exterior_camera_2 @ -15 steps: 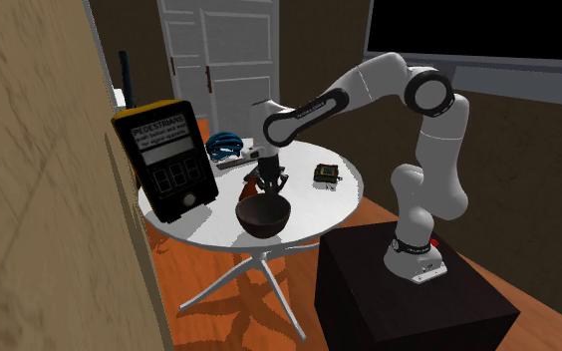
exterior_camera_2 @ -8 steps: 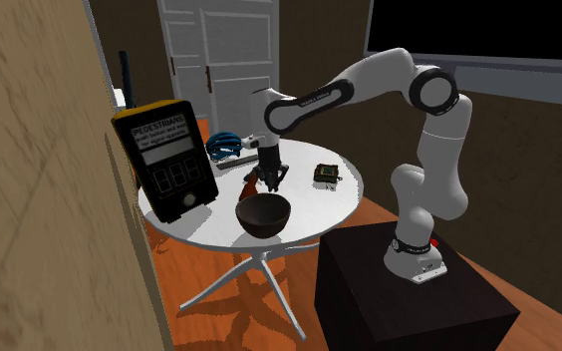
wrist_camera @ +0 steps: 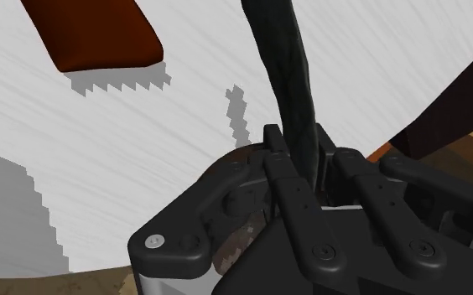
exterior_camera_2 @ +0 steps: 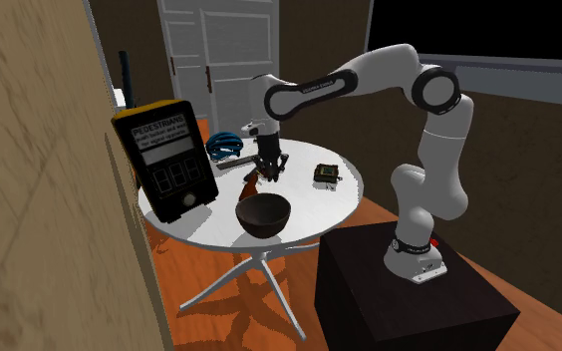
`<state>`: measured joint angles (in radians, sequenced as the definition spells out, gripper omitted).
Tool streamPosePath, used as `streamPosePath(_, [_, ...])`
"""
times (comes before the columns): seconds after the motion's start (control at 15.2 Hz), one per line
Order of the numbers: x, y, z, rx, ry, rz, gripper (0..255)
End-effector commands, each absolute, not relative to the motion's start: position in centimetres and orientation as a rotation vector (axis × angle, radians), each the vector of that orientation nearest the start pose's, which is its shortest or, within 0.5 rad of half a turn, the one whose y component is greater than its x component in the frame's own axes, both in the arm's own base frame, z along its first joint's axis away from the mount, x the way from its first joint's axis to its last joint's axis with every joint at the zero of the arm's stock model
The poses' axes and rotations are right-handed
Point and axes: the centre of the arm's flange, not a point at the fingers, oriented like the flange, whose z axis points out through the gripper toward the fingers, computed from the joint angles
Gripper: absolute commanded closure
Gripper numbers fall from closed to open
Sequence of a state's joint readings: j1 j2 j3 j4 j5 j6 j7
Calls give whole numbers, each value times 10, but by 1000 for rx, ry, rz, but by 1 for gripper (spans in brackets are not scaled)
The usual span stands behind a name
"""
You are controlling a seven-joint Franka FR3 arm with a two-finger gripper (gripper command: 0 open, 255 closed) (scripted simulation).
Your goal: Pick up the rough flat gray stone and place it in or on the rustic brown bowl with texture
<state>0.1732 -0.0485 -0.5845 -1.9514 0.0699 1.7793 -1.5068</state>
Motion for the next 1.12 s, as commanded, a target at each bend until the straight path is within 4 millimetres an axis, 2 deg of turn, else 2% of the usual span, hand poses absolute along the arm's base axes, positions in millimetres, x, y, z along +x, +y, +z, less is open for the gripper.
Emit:
streamPosePath(0.0, [489,-209,495,-2556,-1530,-1,255])
streamPosePath(0.46, [489,-209,528,-2556,-1530,-1,255])
streamPosePath(1.06, [531,-98,522,-2556,-1530,-1,255])
